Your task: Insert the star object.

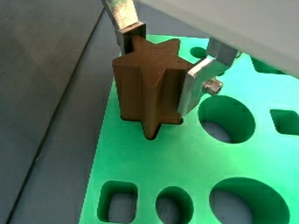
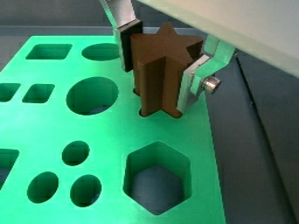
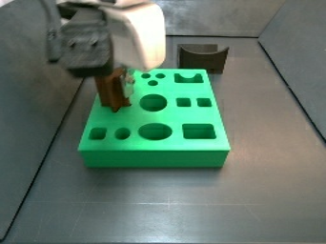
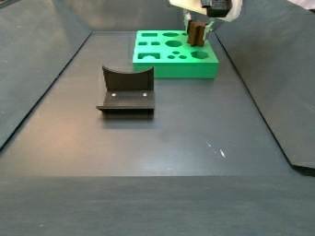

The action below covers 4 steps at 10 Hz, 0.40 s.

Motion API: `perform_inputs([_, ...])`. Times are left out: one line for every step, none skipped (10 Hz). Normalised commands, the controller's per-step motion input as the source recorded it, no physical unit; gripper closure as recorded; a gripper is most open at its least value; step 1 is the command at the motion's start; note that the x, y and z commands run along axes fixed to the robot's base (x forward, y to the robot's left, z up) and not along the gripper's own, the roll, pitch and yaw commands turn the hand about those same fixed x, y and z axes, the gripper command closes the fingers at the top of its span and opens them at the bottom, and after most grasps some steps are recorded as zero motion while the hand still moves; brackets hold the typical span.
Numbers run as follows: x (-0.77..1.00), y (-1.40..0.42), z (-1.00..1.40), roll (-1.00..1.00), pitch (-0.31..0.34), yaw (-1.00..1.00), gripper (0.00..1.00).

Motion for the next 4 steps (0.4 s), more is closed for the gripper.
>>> perform_inputs([0.00,-0.18,-0.28,0.02,-0.216,0.00,1.00])
perform_inputs([0.00,0.00,-0.06,-0.04,-0.069,0.00,1.00])
perform_inputs([0.00,0.00,-0.20,-0.03,-0.183,0.00,1.00])
perform_inputs([0.00,0.00,0.00,0.01,0.000,0.00,1.00])
